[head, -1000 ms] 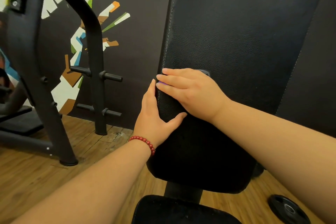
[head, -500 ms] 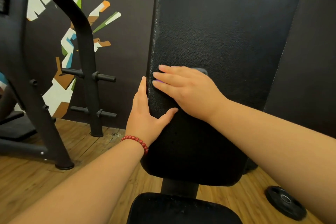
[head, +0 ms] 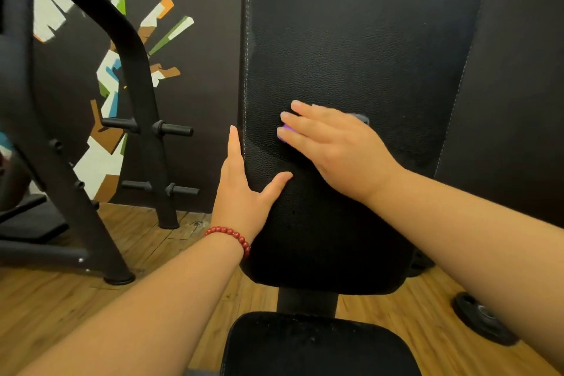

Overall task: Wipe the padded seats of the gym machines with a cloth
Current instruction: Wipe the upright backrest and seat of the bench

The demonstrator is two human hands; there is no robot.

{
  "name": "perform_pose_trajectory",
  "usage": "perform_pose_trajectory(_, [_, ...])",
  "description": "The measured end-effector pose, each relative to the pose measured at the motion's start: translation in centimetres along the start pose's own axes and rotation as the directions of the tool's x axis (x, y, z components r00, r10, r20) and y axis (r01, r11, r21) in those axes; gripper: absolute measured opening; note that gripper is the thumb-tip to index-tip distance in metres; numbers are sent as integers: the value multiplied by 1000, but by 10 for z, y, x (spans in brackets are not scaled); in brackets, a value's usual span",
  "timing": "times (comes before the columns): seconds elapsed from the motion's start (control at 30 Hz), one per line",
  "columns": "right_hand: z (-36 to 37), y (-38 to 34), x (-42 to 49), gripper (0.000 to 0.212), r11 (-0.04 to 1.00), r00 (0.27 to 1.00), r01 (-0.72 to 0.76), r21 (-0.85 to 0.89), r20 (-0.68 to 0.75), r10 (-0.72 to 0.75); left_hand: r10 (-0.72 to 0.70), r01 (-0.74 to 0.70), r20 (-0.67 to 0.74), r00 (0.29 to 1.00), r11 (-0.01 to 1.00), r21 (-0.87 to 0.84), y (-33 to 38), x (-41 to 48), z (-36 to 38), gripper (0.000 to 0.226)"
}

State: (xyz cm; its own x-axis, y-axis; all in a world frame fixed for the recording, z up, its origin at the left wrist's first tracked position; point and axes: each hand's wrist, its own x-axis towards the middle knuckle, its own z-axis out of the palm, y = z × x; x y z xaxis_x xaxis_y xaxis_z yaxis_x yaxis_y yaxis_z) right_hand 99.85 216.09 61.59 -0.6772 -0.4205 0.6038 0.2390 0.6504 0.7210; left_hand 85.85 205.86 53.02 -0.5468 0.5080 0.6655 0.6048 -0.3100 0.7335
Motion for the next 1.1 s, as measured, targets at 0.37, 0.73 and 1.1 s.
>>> perform_pose_trajectory(0.37, [6,-20,-26,33,999,1000,-2,45,-26,3,-21,21,71,997,1000,7,-9,-3,-6,97])
perform_pose_trajectory(0.73, [21,-43,-26,33,994,993,-89,56,-76,93,32,-36,68,997,997,61,-12,-2,-4,64])
perform_pose_trajectory(1.1, [5,-38,-31,44,960,965,-261,-106,-21,260,577,-622,296,762,521,584,8,67,-56,62])
